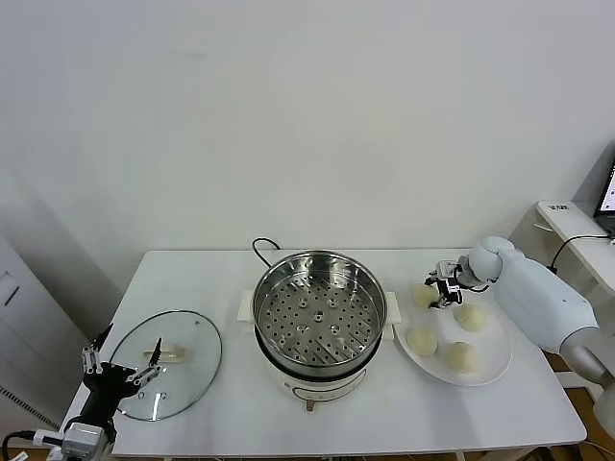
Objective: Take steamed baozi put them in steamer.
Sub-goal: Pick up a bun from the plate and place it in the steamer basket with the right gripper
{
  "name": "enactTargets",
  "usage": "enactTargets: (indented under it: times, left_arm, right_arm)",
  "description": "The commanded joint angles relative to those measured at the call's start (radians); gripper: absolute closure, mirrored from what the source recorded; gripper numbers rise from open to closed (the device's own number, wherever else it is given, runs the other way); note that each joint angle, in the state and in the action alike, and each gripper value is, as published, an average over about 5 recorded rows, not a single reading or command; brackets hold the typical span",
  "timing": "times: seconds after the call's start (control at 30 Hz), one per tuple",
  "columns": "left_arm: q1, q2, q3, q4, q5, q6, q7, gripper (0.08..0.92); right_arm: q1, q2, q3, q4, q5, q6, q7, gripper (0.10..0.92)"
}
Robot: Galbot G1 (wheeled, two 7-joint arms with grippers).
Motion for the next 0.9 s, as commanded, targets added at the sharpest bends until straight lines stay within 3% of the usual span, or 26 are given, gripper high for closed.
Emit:
enactTargets:
  times: [0.03,0.27,0.43,0.63,0.9]
  left_arm:
    - [0.001,-0.003,-0.005,-0.003,0.000,0.000,0.000,0.177]
    - [-0.001,-0.003,-0.015,-0.006,-0.002,-0.002,0.000,0.177]
    - [-0.001,-0.002,-0.026,-0.008,-0.006,-0.003,0.001,0.177]
    - [0.002,-0.002,-0.033,-0.019,-0.014,-0.004,0.002,0.177]
    - [0.003,0.001,-0.046,-0.020,-0.033,-0.005,0.003,0.177]
  right_arm:
    - [0.071,-0.029,-0.104,0.062,0.080,-0.008,-0.001,0.629]
    - [0.439,-0.097,-0.477,0.266,0.329,0.010,-0.058,0.633]
    - [0.735,-0.032,-0.710,0.399,0.454,0.108,-0.113,0.613]
    - [0.842,0.101,-0.735,0.486,0.423,0.249,-0.164,0.609]
    - [0.692,0.236,-0.629,0.589,0.220,0.364,-0.203,0.606]
